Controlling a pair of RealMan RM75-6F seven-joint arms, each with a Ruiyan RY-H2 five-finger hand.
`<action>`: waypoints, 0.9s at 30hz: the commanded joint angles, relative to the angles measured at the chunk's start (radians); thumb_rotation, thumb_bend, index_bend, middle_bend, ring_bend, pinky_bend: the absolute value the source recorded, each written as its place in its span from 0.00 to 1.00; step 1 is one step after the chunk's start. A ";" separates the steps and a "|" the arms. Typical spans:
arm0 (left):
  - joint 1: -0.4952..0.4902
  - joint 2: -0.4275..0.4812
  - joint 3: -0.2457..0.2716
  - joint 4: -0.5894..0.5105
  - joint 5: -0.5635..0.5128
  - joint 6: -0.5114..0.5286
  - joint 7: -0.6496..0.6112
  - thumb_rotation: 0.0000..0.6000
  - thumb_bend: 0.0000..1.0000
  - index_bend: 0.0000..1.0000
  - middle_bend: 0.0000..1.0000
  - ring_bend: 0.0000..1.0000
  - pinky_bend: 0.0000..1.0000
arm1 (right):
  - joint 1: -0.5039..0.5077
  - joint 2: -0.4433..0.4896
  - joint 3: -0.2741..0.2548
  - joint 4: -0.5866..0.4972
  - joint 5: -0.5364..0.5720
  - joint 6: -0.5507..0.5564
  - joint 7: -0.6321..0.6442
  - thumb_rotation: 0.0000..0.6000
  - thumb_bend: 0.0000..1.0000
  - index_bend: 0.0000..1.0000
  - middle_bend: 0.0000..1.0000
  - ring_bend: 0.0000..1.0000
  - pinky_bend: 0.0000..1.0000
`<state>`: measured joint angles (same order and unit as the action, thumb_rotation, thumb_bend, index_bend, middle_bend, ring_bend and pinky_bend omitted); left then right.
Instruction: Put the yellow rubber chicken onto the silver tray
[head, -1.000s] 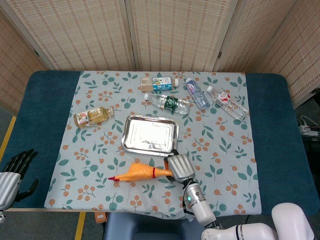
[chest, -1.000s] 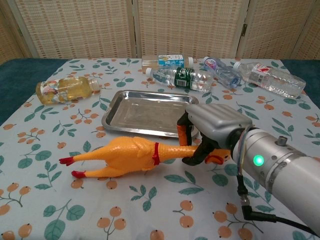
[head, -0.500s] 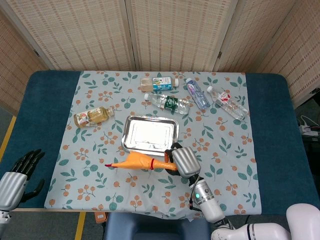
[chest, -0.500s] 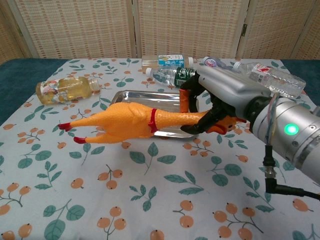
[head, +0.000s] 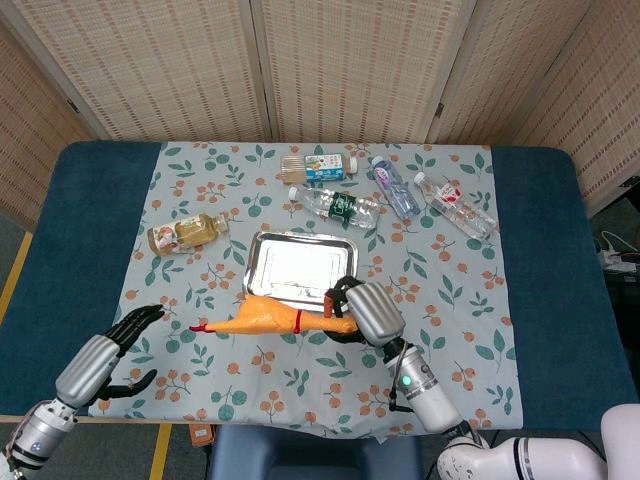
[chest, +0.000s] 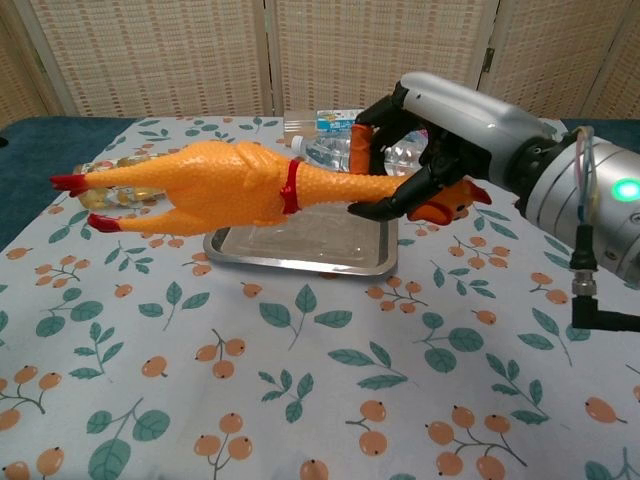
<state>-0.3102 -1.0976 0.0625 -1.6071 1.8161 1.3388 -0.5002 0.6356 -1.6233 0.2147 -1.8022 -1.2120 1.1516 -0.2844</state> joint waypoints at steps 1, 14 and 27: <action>-0.158 0.044 -0.040 -0.159 -0.127 -0.263 0.018 1.00 0.35 0.00 0.00 0.00 0.10 | 0.013 -0.005 0.012 0.003 0.027 -0.017 -0.015 1.00 0.39 0.94 0.71 0.96 1.00; -0.270 -0.012 -0.160 -0.262 -0.394 -0.417 0.183 1.00 0.30 0.00 0.00 0.00 0.02 | 0.063 -0.074 0.035 0.062 0.105 -0.041 -0.080 1.00 0.39 0.94 0.71 0.96 1.00; -0.343 -0.092 -0.202 -0.250 -0.504 -0.498 0.167 1.00 0.30 0.00 0.00 0.00 0.02 | 0.093 -0.128 0.056 0.088 0.125 -0.043 -0.079 1.00 0.39 0.94 0.71 0.96 1.00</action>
<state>-0.6439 -1.1764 -0.1325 -1.8685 1.3257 0.8422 -0.3461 0.7287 -1.7499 0.2699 -1.7127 -1.0869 1.1084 -0.3650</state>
